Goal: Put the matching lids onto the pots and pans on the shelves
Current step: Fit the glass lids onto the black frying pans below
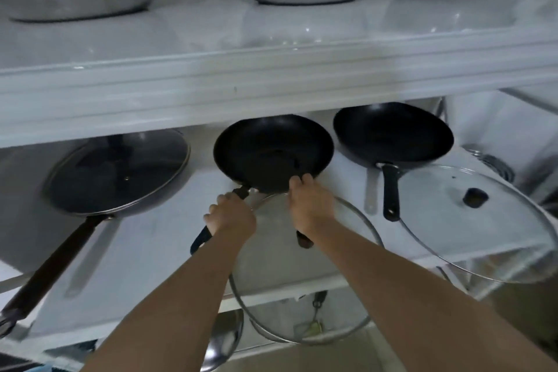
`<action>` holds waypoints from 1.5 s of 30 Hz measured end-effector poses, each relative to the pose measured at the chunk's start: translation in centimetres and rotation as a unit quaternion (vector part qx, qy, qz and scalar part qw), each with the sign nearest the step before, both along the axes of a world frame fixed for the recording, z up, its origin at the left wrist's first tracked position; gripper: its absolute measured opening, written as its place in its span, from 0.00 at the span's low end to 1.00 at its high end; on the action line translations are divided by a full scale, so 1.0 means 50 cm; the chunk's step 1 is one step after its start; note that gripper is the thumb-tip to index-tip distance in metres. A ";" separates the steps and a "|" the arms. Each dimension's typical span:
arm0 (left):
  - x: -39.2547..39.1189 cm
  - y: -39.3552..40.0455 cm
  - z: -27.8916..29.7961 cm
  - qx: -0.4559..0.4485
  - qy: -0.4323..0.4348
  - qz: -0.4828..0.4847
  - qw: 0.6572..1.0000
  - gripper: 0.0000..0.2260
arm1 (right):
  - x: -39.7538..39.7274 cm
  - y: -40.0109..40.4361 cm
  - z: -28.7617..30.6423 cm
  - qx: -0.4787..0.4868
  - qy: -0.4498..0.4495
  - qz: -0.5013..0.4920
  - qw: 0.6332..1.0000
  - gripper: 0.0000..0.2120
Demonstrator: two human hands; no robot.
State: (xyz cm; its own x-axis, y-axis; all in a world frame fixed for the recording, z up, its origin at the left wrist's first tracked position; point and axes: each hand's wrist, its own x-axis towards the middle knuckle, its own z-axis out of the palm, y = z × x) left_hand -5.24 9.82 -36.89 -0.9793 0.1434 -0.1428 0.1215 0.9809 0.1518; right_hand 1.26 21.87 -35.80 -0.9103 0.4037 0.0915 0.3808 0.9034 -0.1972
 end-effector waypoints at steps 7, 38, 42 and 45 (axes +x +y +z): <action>-0.019 -0.049 -0.040 -0.031 0.039 -0.024 0.998 0.18 | 0.043 -0.010 -0.080 -0.098 -0.219 0.005 0.971 0.22; -0.131 -0.158 -0.002 0.193 -0.054 -0.057 0.978 0.13 | 0.071 -0.035 0.253 -0.134 -0.069 0.107 0.983 0.06; -0.123 -0.140 -0.001 0.084 -0.012 -0.054 0.995 0.14 | 0.001 -0.001 0.232 -0.110 -0.020 0.090 0.990 0.04; -0.134 -0.121 -0.014 0.054 0.002 -0.032 0.998 0.15 | -0.064 0.028 0.183 -0.116 -0.004 0.073 0.991 0.11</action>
